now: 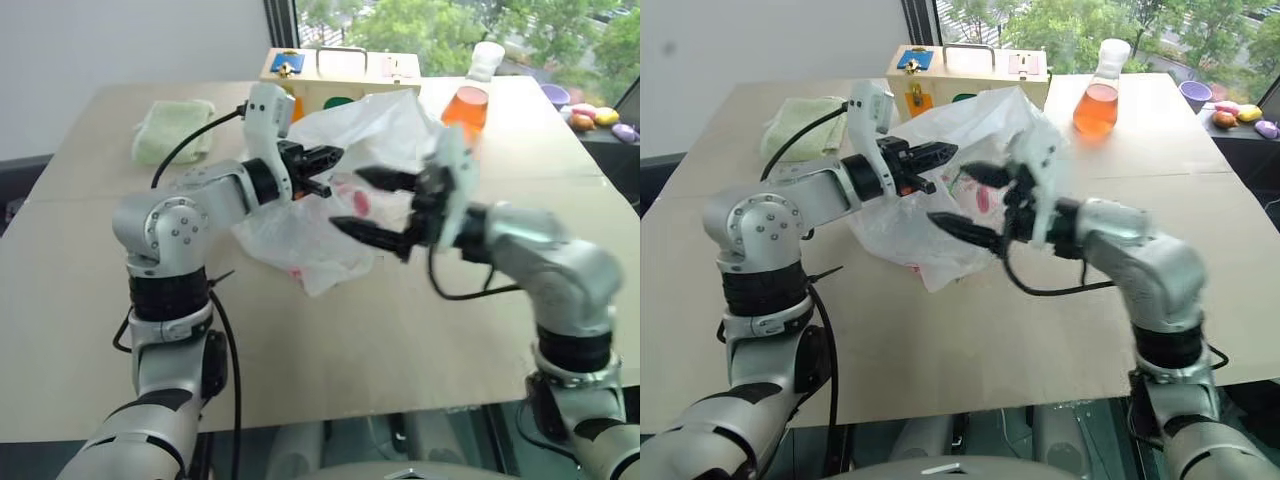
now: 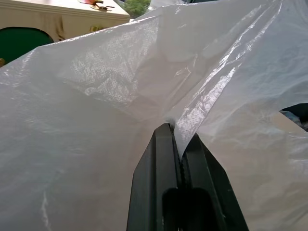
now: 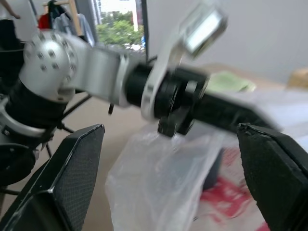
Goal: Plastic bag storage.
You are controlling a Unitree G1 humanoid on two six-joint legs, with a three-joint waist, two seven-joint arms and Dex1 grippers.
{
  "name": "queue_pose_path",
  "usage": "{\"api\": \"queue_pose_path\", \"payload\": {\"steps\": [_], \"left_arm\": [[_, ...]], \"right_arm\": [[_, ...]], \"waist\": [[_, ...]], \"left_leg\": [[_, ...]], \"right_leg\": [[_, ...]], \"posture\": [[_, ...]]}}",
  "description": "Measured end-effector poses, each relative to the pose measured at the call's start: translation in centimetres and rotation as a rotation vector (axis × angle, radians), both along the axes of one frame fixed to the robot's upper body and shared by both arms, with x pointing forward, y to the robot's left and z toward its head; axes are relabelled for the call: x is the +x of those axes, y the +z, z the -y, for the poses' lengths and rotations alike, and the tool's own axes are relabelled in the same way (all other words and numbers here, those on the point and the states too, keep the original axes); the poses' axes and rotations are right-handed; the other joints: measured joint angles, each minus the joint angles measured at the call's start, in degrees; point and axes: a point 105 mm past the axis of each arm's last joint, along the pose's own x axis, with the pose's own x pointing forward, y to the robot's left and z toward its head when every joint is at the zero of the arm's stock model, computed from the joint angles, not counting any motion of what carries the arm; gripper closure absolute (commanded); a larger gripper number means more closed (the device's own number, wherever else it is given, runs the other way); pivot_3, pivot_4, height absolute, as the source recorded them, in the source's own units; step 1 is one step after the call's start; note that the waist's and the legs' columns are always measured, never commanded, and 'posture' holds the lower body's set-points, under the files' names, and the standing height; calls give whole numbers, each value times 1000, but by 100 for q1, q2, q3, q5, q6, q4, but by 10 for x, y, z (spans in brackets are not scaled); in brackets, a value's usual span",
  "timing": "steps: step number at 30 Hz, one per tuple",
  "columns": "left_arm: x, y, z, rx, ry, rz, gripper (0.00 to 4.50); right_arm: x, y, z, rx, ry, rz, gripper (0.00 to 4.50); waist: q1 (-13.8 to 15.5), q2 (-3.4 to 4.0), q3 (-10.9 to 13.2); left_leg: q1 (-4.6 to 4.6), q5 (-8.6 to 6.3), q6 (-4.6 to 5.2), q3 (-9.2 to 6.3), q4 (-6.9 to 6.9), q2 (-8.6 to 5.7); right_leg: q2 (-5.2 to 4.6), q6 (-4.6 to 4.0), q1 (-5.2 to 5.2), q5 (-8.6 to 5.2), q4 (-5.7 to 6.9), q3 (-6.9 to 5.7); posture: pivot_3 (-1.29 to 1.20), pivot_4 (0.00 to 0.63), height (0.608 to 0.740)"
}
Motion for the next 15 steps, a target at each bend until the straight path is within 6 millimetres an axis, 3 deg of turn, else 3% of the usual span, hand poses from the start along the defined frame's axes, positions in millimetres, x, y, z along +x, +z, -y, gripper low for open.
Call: {"api": "queue_pose_path", "payload": {"steps": [4, 7, 14, 15], "left_arm": [[3, -3, 2, 8, -8, 2, 4500], [5, -6, 4, 9, -20, -7, 4500], [7, -7, 4, 16, -27, 0, 4500], [7, -7, 3, 19, -25, 1, 4500]], "right_arm": [[8, 17, 48, 2, -347, 32, 65], [12, 13, 61, -3, -461, -11, 65], [24, -22, 62, -6, -584, -238, 65], [25, -25, 62, -5, -591, -257, 591]], "waist": [[28, 0, 0], [16, 0, 0], [-12, 1, 0], [-13, 1, 0]], "left_leg": [[5, 0, 1, 6, 0, 1], [8, 0, 2, 10, 0, 4], [5, 0, 2, 15, 1, 5], [5, 0, 2, 14, 1, 5]], "right_leg": [[1, 0, 2, 0, 5, 1], [6, -1, 1, -1, 12, 6], [6, 0, -2, 0, 11, 10], [6, -1, -1, 0, 11, 10]], "posture": [[0, 150, 740], [0, 150, 740], [0, 150, 740], [0, 150, 740]]}}
